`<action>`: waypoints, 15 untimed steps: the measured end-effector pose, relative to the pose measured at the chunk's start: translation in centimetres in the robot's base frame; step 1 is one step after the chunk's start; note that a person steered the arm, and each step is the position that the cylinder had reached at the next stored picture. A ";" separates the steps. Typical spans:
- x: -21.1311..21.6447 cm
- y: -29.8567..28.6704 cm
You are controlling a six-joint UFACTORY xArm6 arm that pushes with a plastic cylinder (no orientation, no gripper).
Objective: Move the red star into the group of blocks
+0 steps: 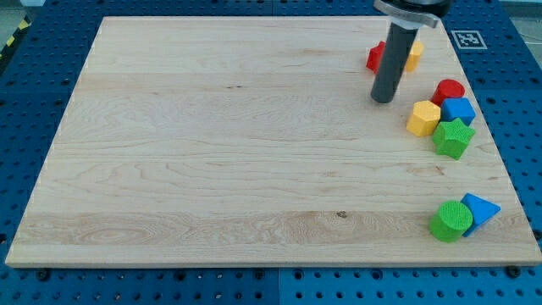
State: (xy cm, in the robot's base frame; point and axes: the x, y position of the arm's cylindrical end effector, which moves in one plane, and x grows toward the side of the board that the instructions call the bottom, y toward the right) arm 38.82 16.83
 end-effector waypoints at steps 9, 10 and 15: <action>13.7 6.8; 13.4 8.5; 11.6 9.5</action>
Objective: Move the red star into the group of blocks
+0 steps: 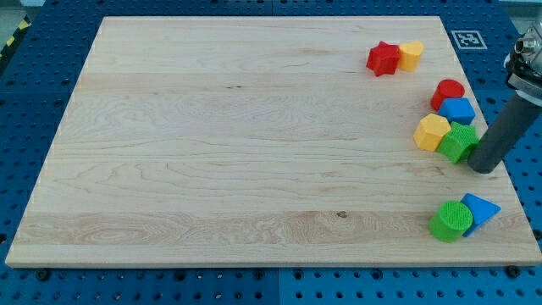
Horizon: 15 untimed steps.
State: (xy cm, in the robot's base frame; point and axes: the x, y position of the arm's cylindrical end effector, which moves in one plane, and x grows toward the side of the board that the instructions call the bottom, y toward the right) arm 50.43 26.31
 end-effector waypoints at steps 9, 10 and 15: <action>-24.6 -21.8; -25.9 -19.2; -15.2 -7.1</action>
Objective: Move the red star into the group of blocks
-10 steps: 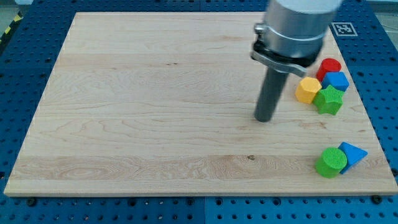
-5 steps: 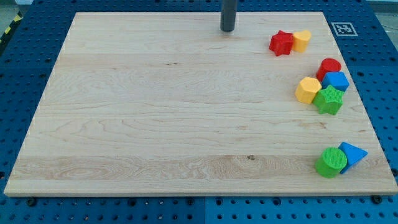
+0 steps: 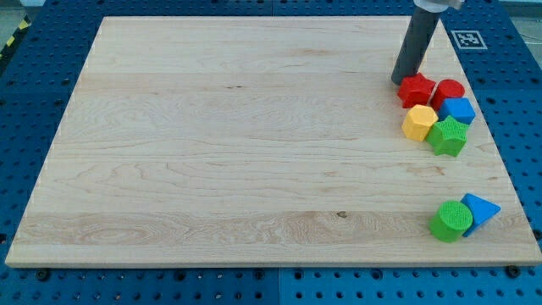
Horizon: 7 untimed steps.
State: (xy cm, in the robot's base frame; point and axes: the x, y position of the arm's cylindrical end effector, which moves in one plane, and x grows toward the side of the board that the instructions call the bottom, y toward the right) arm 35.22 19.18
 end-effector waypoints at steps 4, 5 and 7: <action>3.2 1.3; 4.3 1.3; 4.5 -0.3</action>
